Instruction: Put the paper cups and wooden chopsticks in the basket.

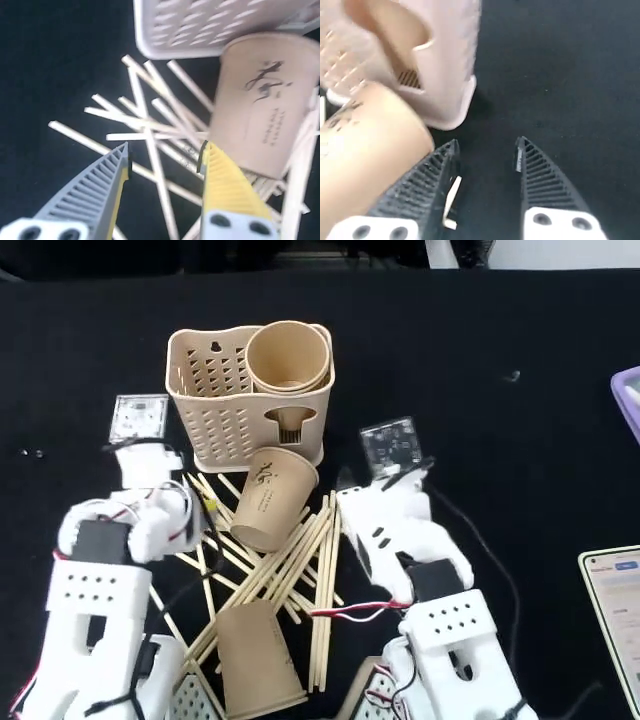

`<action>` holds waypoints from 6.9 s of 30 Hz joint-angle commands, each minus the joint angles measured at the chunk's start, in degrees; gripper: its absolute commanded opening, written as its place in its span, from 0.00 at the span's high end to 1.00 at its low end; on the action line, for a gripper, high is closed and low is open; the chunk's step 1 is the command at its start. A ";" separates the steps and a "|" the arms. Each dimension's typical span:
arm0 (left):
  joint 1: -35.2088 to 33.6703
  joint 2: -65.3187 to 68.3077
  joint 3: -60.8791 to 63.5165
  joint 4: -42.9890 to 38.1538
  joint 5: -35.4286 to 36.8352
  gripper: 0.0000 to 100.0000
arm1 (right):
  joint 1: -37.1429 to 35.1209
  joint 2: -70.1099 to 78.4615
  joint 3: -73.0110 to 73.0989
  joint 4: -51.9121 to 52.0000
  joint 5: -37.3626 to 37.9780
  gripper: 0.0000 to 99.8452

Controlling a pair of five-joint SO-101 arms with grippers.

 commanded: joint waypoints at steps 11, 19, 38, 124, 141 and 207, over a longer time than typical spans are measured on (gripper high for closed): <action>16.31 -3.78 1.19 -3.08 2.46 0.68 | 3.25 -1.36 0.84 -2.55 -0.18 0.82; 18.86 -4.31 13.41 -17.58 -2.20 0.68 | 3.34 -1.19 1.01 -2.37 -0.18 0.82; -4.88 -4.40 14.81 -8.09 -24.53 0.68 | 3.34 -1.54 1.98 -2.81 -0.09 0.82; -7.87 13.71 -7.25 -5.36 -24.09 0.68 | 3.16 -1.54 2.07 -2.46 -0.09 0.82; -13.76 13.71 -11.47 3.96 -26.55 0.68 | -12.48 -1.63 0.40 2.20 -0.70 0.81; -28.35 -48.79 38.81 -6.86 -4.40 0.72 | -19.87 21.49 -9.45 -9.05 -20.84 0.69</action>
